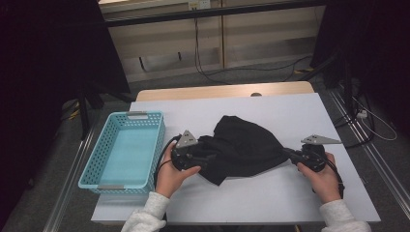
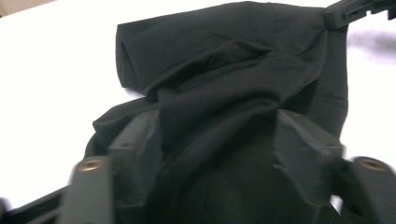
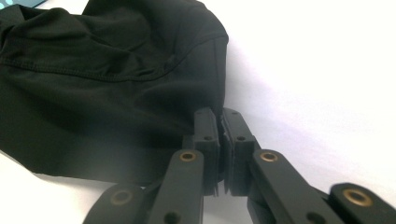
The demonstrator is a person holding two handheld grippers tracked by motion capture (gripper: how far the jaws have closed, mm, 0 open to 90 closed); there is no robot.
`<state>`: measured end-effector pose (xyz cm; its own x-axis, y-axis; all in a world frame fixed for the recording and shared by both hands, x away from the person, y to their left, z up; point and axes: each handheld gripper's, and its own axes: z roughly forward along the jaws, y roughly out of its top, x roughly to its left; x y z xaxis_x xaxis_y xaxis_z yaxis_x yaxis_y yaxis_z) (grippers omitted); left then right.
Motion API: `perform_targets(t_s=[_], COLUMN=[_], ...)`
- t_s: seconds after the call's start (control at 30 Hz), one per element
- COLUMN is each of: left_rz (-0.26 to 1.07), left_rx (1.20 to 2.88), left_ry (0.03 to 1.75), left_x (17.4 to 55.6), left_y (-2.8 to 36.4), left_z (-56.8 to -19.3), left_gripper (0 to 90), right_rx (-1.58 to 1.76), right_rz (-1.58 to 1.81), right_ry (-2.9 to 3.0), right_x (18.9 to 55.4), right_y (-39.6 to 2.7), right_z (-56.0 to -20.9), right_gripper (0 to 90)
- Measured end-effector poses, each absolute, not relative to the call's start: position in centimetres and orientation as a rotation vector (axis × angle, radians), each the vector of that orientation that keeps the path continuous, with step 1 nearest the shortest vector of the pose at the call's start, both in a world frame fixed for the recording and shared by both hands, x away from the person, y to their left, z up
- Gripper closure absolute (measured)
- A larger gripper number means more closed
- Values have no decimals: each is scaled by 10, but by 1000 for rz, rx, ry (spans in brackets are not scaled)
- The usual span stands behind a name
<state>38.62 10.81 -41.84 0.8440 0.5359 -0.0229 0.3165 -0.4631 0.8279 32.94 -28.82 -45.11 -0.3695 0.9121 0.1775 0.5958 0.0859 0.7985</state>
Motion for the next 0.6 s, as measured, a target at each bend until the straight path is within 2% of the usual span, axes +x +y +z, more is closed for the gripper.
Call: perform_targets(t_s=[0.17, 0.4, 0.6], left_rz=[285, 292, 269], left_rx=[2111, 2169, 2173], left_ry=[630, 614, 631], left_x=[374, 373, 375], left_y=[118, 120, 115], left_z=[-421, -431, -437], left_gripper=[257, 380, 411], right_rx=[1499, 1534, 1564], right_rz=[1178, 1180, 1178], right_ry=[1984, 1951, 1908], right_x=[328, 327, 323], right_y=[-297, -308, -322], right_z=[-451, -452, -449], right_gripper=[870, 871, 871])
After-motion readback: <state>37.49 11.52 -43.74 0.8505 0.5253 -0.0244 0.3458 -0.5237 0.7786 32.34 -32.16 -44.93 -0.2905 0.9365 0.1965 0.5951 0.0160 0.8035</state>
